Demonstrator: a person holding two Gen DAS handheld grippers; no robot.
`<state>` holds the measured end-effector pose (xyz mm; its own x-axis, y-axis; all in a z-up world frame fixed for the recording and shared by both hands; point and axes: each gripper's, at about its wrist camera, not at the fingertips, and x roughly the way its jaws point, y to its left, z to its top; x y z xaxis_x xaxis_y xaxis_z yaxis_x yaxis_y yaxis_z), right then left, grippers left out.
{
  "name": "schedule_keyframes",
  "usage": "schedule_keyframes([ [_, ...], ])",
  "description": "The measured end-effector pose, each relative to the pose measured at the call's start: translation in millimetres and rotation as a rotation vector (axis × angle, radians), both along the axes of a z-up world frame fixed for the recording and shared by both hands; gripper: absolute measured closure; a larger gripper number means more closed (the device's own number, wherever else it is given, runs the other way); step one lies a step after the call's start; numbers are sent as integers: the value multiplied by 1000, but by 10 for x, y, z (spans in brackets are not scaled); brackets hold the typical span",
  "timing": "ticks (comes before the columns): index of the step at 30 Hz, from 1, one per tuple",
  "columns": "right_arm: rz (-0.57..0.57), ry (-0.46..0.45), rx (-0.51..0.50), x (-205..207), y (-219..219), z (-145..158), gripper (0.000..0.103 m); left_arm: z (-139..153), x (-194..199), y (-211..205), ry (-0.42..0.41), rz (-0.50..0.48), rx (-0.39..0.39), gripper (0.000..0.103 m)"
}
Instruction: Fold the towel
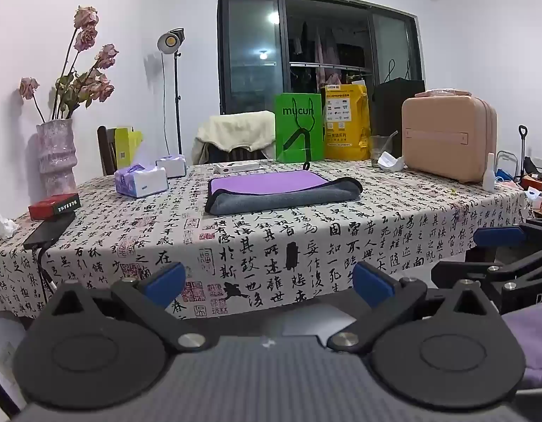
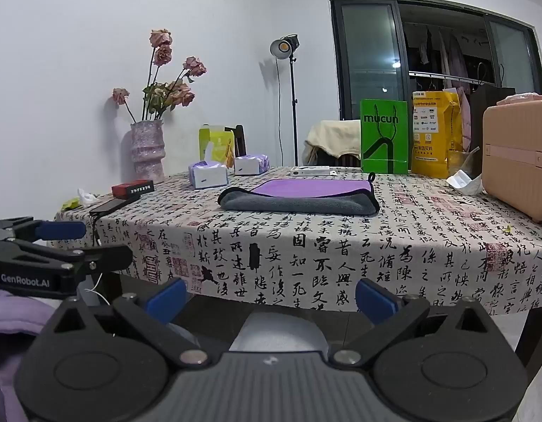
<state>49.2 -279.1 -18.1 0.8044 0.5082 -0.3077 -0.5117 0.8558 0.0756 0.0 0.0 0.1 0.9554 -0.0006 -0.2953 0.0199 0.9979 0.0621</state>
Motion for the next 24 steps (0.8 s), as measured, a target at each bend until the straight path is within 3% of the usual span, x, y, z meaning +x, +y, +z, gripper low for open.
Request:
schedule_keyframes([
  [24,-1,6,0,12,-1,-8,0,0,1,0,2,0,-1,0],
])
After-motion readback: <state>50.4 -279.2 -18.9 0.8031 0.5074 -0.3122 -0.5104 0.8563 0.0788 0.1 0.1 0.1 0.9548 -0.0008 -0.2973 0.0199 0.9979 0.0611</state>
